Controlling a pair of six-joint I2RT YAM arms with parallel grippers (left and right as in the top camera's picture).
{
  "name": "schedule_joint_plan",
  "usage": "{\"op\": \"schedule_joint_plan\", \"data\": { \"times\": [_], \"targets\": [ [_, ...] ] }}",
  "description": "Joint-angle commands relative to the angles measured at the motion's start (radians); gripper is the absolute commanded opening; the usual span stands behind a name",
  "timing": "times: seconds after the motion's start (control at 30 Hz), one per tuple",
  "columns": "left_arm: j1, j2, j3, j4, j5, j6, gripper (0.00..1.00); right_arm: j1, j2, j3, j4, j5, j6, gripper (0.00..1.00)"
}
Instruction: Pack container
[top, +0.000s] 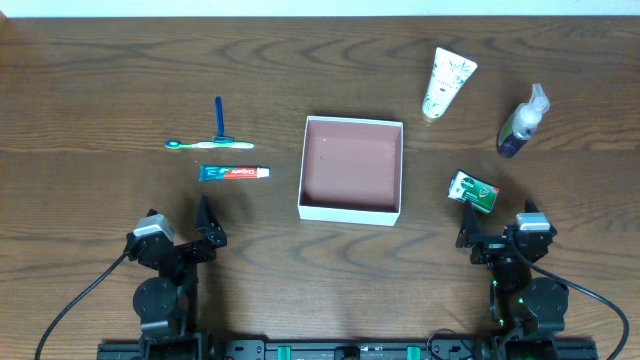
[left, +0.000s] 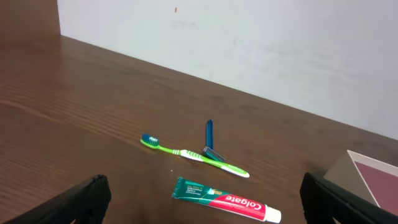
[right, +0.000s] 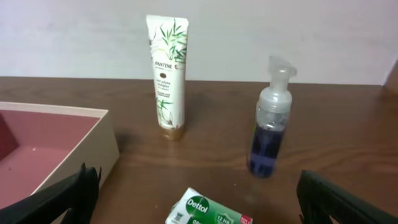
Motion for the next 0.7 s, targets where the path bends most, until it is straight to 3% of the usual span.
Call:
{"op": "schedule_joint_plan", "data": {
  "times": [0.0, 0.2, 0.27, 0.43, 0.53, 0.67],
  "targets": [
    [0.006, 0.006, -0.019, -0.032, -0.005, 0.013, 0.98, 0.009, -0.008, -0.007, -0.003, -0.008, 0.0, 0.99],
    [0.006, 0.006, -0.019, -0.032, -0.005, 0.013, 0.98, 0.009, -0.008, -0.007, 0.09, 0.001, 0.006, 0.99],
    [0.006, 0.006, -0.019, -0.032, -0.005, 0.013, 0.98, 0.009, -0.008, -0.006, 0.16, -0.096, 0.076, 0.99],
    [0.006, 0.006, -0.019, -0.032, -0.005, 0.013, 0.98, 0.009, 0.019, 0.036, 0.174, -0.259, 0.063, 0.99],
    [0.006, 0.006, -0.019, -0.032, -0.005, 0.013, 0.98, 0.009, 0.109, 0.119, 0.129, -0.27, 0.058, 0.99],
    [0.006, 0.006, -0.019, -0.032, -0.005, 0.013, 0.98, 0.009, 0.37, 0.345, 0.037, -0.31, 0.013, 0.99]
  ]
}}
